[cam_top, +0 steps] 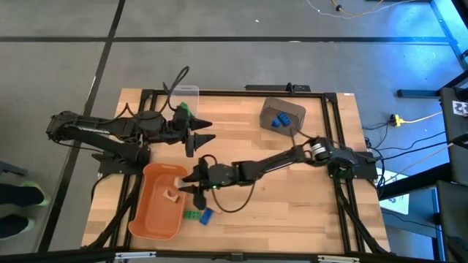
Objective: Sort & place blocks by color
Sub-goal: Put the right brown block into the orange bin, then put the brown block into the orange bin
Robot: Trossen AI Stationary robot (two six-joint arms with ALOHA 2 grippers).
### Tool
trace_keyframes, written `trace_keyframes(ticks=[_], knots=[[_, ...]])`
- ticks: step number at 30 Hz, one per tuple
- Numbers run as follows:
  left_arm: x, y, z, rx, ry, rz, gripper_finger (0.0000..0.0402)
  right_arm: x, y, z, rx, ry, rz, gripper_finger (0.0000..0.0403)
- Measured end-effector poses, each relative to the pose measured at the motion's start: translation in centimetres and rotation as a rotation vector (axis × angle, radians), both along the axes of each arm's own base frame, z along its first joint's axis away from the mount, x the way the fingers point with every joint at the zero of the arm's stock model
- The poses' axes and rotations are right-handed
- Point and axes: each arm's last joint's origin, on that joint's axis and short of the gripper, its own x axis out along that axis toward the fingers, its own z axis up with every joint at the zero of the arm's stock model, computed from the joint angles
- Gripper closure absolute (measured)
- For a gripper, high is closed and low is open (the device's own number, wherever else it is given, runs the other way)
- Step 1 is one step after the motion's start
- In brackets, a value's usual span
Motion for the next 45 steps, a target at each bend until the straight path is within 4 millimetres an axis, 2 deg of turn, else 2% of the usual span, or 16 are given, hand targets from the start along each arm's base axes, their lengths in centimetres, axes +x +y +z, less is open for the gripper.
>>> trace_keyframes(ticks=[3,9,11,15,19,21,24,27,30,34,36,40,42,45], knots=[[0.0,-0.2,0.0,-0.002,0.001,-0.034,0.0111,1.1,0.3,-1.3,0.025,0.009,-0.011,0.0277],[0.0,-0.3,0.0,-0.005,0.001,-0.055,0.0111,2.6,0.6,-2.7,0.083,-0.01,-0.026,0.0274],[0.0,-0.3,0.0,-0.004,0.002,-0.054,0.0111,2.6,0.6,-2.9,0.079,-0.002,-0.049,0.0237],[0.0,-0.3,0.0,-0.004,0.002,-0.048,0.0111,2.5,0.4,-2.3,0.035,-0.004,-0.132,0.012],[0.0,-0.3,0.0,-0.004,0.002,-0.047,0.0111,1.9,0.0,-0.8,-0.002,0.056,-0.077,0.003],[0.0,-0.3,0.0,-0.004,0.001,-0.044,0.0111,1.4,-0.4,0.3,-0.034,0.102,-0.038,0.0013],[0.0,-0.2,0.1,-0.004,-0.017,-0.038,0.0111,0.0,-0.6,2.2,-0.148,0.208,0.051,0.0017],[-0.3,-0.2,0.5,-0.003,-0.045,-0.018,0.0111,-2.1,-1.0,4.1,-0.305,0.354,0.126,0.0027],[-0.3,0.0,0.6,-0.001,-0.053,0.029,0.0111,-4.8,-1.6,5.0,-0.418,0.53,0.213,0.003],[-0.7,0.1,1.0,0.0,-0.077,0.082,0.0111,-9.4,-2.6,4.7,-0.492,0.699,0.316,0.003],[-0.6,0.2,0.8,0.003,-0.062,0.1,0.0111,-12.4,-3.3,4.1,-0.499,0.747,0.329,0.003],[-0.7,0.2,0.8,0.002,-0.067,0.108,0.0111,-19.6,-4.9,2.5,-0.378,0.788,0.238,0.003],[-0.6,0.2,0.8,0.003,-0.062,0.108,0.0111,-23.2,-5.4,1.9,-0.251,0.77,0.15,0.003],[-0.6,0.2,0.7,0.009,-0.056,0.094,0.0111,-27.3,-5.7,1.3,-0.007,0.662,0.021,0.003]])
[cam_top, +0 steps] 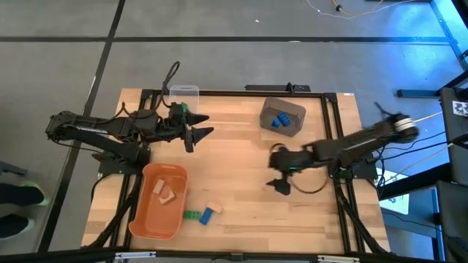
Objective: Sort & place blocks by color
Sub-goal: Put the brown block into the orange bin
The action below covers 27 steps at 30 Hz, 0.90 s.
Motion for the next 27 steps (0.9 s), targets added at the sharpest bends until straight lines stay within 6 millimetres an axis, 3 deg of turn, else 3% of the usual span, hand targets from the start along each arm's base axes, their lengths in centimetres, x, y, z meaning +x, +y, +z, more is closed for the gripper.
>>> trace_keyframes(ticks=[3,6,13,19,27], knots=[[0.1,-0.3,0.0,0.013,0.008,-0.117,0.0111,-2.5,0.3,-0.2,0.189,-0.18,-0.148,0.003],[0.1,-0.6,-0.1,0.02,0.018,-0.21,0.0111,-3.7,0.5,0.5,0.325,-0.42,-0.248,0.003],[0.0,-1.3,-0.4,0.041,0.055,-0.199,0.0111,-4.2,0.0,3.7,0.307,-0.873,-0.401,0.003],[0.0,-1.7,-0.4,0.051,0.057,-0.179,0.0111,-4.0,0.0,5.5,0.253,-0.969,-0.399,0.003],[0.5,-2.0,-0.6,-0.008,0.048,-0.239,0.0111,-3.9,0.0,5.4,0.247,-0.953,-0.399,0.003]])
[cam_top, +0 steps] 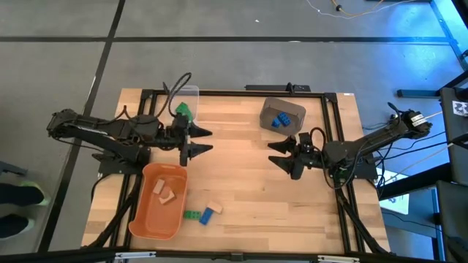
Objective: Sort & place blocks by color
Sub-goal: Put the brown block into the orange bin
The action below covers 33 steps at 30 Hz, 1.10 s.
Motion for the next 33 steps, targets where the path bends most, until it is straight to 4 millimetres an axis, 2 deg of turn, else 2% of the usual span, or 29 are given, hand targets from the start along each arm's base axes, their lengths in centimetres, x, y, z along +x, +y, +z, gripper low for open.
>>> trace_keyframes(ticks=[3,7,10,14,16,20,26,33], knots=[[1.6,-0.6,-1.2,-0.024,0.074,-0.088,0.0111,0.0,0.0,0.0,-0.001,0.003,-0.001,0.003],[5.0,-3.1,-2.6,-0.004,0.223,-0.238,0.0111,0.0,0.0,0.0,-0.003,0.004,-0.001,0.003],[7.9,-5.4,-4.1,0.088,0.398,-0.359,0.0111,0.0,0.0,-0.2,-0.008,0.016,0.0,0.003],[10.6,-8.2,-6.1,0.273,0.637,-0.47,0.0111,0.0,0.0,-0.4,-0.016,0.041,0.0,0.003],[11.4,-9.4,-7.2,0.377,0.762,-0.509,0.0111,0.0,0.0,-0.5,-0.021,0.055,0.0,0.003],[12.7,-11.5,-9.6,0.52,0.895,-0.591,0.0111,0.0,0.0,-0.8,-0.032,0.083,-0.001,0.003],[13.2,-13.8,-13.2,0.56,0.991,-0.669,0.0111,0.0,0.0,-1.1,-0.044,0.113,-0.001,0.003],[14.0,-14.7,-16.2,0.56,1.053,-0.646,0.0111,0.0,0.0,-1.3,-0.051,0.132,-0.002,0.003]])
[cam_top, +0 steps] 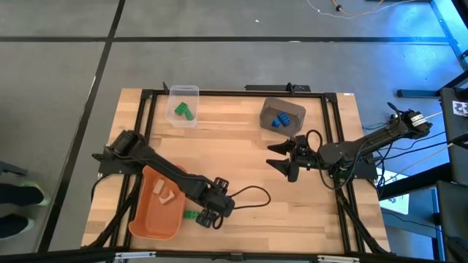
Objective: Sort & place blocks by color
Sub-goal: Put the brown block into the orange bin
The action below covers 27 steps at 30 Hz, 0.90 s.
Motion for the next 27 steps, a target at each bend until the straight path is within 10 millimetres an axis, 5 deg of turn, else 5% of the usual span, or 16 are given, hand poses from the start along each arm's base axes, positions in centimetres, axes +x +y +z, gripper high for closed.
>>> trace_keyframes(ticks=[13,18,27], knots=[[1.1,-0.4,-4.0,0.021,0.057,0.018,0.0111,0.0,0.0,-0.1,0.0,0.009,0.0,0.003],[1.1,-0.4,-4.0,0.036,0.053,0.024,0.0121,0.0,0.0,-0.1,-0.001,0.012,0.0,0.003],[1.1,-0.2,-4.0,0.055,0.048,0.033,0.024,0.0,0.0,-0.1,-0.002,0.014,-0.001,0.003]])
